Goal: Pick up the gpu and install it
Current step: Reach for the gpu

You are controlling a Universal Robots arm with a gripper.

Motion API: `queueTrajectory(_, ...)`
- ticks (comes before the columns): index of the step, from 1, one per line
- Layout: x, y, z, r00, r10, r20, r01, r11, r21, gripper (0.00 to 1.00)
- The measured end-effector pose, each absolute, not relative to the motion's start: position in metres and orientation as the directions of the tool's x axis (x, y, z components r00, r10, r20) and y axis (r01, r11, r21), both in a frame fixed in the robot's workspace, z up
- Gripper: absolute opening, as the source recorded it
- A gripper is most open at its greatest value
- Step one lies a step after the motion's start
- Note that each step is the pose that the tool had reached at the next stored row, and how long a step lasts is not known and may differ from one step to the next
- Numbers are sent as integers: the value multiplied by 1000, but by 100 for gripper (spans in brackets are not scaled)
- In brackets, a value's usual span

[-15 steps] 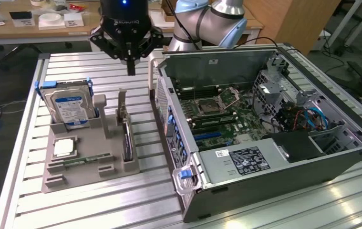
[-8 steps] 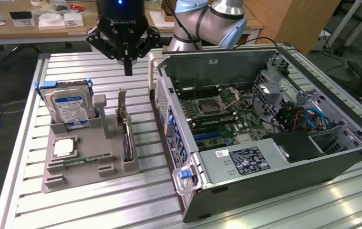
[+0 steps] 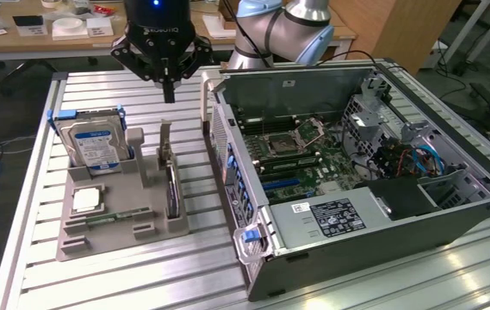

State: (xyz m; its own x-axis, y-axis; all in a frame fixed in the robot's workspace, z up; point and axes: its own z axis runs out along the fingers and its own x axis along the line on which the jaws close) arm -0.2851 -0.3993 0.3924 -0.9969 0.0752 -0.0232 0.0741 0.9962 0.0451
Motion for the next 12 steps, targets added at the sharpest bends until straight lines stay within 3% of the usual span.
queueTrajectory(12,-294,-399,392,-997,75,-23,74,996,45,11)
